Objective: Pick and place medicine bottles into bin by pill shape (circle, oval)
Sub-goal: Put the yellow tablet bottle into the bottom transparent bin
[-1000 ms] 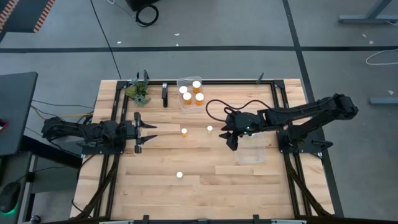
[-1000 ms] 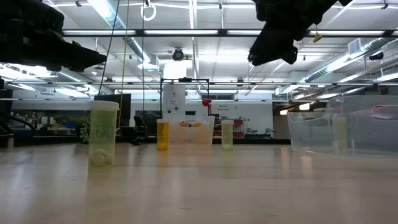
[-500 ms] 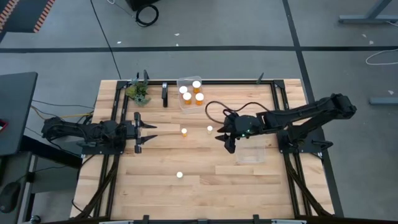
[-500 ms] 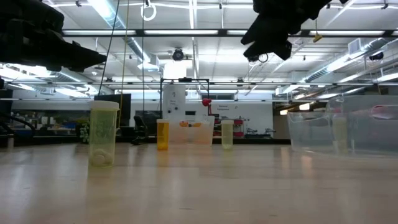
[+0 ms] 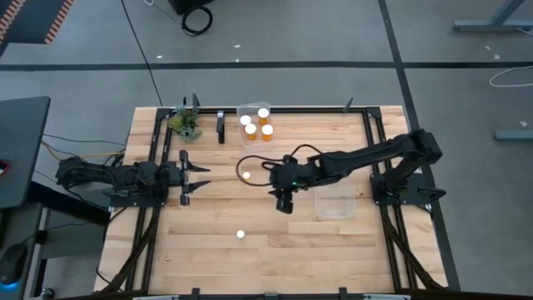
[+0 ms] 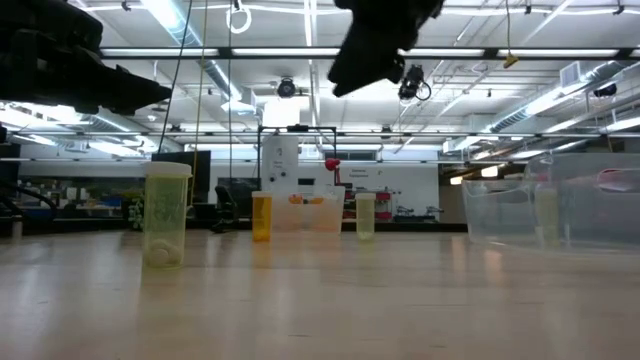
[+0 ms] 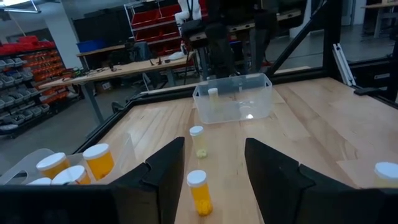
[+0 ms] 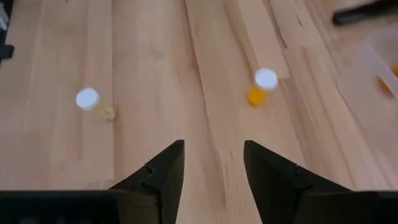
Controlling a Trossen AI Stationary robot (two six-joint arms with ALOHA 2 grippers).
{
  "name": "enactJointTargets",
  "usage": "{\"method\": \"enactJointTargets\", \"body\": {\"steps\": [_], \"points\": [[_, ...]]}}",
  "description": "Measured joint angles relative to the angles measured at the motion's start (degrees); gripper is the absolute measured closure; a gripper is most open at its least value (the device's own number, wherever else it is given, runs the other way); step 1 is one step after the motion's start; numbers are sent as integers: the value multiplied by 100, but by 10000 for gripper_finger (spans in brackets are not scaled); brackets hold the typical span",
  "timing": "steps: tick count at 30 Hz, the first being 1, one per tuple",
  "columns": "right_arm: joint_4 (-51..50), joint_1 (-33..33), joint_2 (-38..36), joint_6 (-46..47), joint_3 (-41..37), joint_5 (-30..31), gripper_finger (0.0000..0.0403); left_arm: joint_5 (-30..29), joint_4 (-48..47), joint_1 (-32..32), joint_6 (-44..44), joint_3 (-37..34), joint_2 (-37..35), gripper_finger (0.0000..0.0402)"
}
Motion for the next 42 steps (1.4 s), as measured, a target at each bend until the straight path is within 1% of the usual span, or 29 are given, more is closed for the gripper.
{"method": "enactJointTargets", "body": {"steps": [3, 12, 22, 25, 31, 42], "points": [[-46, 1, 225, -187, 313, -21, 230, 1, -5, -1, 2, 0, 0, 223], [-33, 0, 604, -407, 848, -75, 230, 1, 0, 0, 0, 0, 0, 225], [227, 1, 785, -615, 883, -84, 230, 1, 0, 0, 2, 0, 0, 221], [110, -30, 891, -744, 876, 18, 230, 0, 0, -1, 0, 0, 0, 224], [-152, -290, 1089, -936, 879, 101, 229, 0, 12, 1, 0, 0, 8, 222], [-435, -809, 1669, -1768, 879, 85, 179, 1, -37, -1, 0, -1, 76, 224]]}}
